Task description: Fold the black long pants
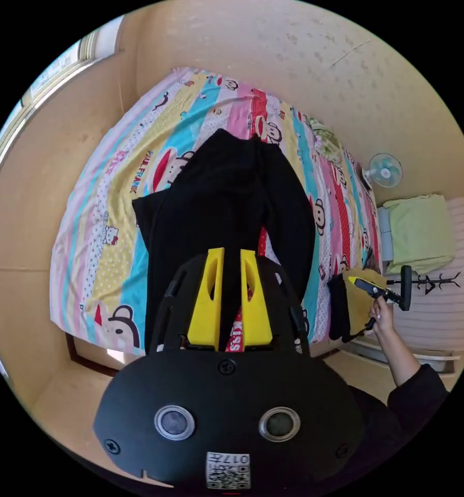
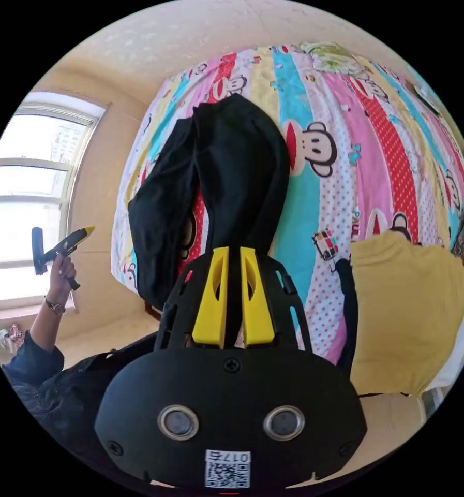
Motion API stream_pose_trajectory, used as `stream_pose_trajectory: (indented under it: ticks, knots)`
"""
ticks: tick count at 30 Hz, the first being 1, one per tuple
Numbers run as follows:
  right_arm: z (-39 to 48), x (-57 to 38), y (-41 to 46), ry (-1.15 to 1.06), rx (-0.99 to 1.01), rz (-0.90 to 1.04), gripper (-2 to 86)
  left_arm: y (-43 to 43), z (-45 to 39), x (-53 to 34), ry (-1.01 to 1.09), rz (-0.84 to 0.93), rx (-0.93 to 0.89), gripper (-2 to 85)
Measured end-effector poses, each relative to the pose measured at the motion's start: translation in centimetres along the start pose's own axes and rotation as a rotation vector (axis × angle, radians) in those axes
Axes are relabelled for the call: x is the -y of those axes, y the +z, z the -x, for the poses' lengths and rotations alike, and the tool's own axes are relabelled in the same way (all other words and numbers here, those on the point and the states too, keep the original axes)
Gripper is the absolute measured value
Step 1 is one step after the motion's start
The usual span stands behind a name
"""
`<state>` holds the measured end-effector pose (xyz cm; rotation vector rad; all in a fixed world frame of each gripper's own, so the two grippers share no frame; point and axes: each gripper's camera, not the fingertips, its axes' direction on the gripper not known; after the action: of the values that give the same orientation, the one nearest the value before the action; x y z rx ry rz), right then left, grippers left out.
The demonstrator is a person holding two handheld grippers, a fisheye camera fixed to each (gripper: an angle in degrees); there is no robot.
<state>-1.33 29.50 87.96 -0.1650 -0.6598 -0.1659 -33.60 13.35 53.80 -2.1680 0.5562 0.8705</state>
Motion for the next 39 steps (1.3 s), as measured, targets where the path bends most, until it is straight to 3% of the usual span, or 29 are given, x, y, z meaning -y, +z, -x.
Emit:
stream_pose_trajectory:
  ticks: [6,10,12,14,16,18,21,23,26,27,31,34,37,39]
  knots:
    - [-6.7,-2.5,3.4,0.162,0.322,0.104,7.8,8.6,-2.9,-0.1,0.142,0.227,-0.105,9.7]
    - [-6.9,-0.5,5.1,0.13,0.305,0.216,8.9,12.8,-3.8,2.8,0.165,0.353,-0.032,11.9]
    - [-6.6,0.9,5.8,0.048,0.22,0.286,7.7,15.7,-3.0,4.2,0.143,0.498,-0.003,12.1]
    - [-7.4,2.0,4.6,0.045,0.234,0.293,5.5,15.5,-2.4,5.2,0.129,0.511,-0.02,10.6]
    - [-8.6,3.0,2.9,0.031,0.408,0.345,3.9,14.4,-2.3,6.1,0.165,0.57,-0.216,5.2]
    - [-10.7,2.7,-2.0,-0.027,0.576,0.307,2.7,12.1,-2.4,6.1,0.244,0.667,-0.608,1.4]
    - [-13.4,0.5,-9.3,-0.159,0.629,0.228,1.8,7.2,-0.3,5.5,0.186,0.558,-0.912,-0.1]
    - [-15.7,-1.0,-12.0,-0.133,0.549,0.176,1.4,6.0,2.3,4.8,0.029,0.507,-0.802,-0.4]
    - [-20.9,-2.5,-12.6,0.133,0.472,0.097,0.8,6.0,5.8,3.1,-0.218,0.624,-0.327,0.0]
    - [-22.3,-2.6,-12.5,0.189,0.509,0.077,0.7,5.6,6.4,3.1,-0.248,0.642,-0.251,0.6]
    - [-20.9,-1.6,-13.2,0.139,0.564,0.06,0.6,2.1,3.8,6.2,-0.246,0.507,-0.407,7.7]
    - [-16.0,-0.9,-14.8,-0.024,0.624,0.055,0.6,-1.3,-3.1,11.0,-0.076,0.407,-0.498,12.3]
    - [-10.9,0.2,-16.0,-0.166,0.711,0.051,0.8,-3.2,-10.4,15.1,0.133,0.415,-0.39,15.3]
    - [-7.3,1.3,-16.4,-0.289,0.738,0.084,0.9,-2.7,-13.7,16.5,0.269,0.515,-0.226,13.0]
